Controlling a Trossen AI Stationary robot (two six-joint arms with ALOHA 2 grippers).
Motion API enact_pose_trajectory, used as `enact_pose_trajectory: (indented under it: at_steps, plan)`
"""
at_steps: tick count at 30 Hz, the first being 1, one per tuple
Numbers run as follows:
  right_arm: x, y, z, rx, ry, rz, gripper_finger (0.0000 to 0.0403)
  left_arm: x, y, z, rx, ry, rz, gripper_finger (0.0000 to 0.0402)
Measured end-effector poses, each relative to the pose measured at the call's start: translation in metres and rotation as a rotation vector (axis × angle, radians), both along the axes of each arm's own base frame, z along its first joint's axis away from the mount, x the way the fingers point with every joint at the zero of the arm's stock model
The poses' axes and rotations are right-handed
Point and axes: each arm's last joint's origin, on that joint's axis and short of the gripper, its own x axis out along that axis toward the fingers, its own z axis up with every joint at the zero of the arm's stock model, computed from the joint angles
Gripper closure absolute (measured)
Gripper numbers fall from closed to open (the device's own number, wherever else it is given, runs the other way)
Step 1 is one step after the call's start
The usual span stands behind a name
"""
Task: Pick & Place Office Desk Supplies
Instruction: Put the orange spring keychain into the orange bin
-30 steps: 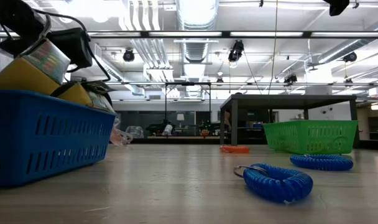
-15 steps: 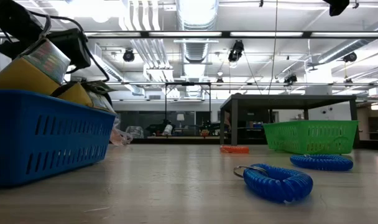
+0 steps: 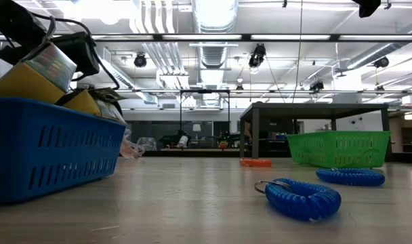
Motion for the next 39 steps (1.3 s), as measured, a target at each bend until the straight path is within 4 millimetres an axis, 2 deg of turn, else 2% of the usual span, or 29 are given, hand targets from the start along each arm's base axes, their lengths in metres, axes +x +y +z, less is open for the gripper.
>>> enact_pose_trajectory:
  at_steps: [6, 18, 28, 31, 39]
  plan:
    - [0.000, 0.000, 0.000, 0.000, 0.000, 0.000, 0.0204, 0.005, 0.000, 0.005, -0.019, -0.022, -0.006, 0.0381]
    - [0.000, 0.000, 0.000, 0.000, 0.000, 0.000, 0.0204, 0.026, 0.004, 0.034, 0.046, -0.149, -0.039, 0.0384]
    - [0.000, 0.000, 0.000, 0.000, 0.000, 0.000, 0.0204, 0.058, 0.011, 0.079, 0.307, -0.399, -0.229, 0.0384]
    - [0.000, 0.000, 0.000, 0.000, 0.000, 0.000, 0.0204, 0.068, 0.013, 0.096, 0.396, -0.521, -0.276, 0.0384]
    - [0.000, 0.000, 0.000, 0.000, 0.000, 0.000, 0.0204, 0.087, 0.003, 0.127, 0.690, -0.812, -0.462, 0.0384]
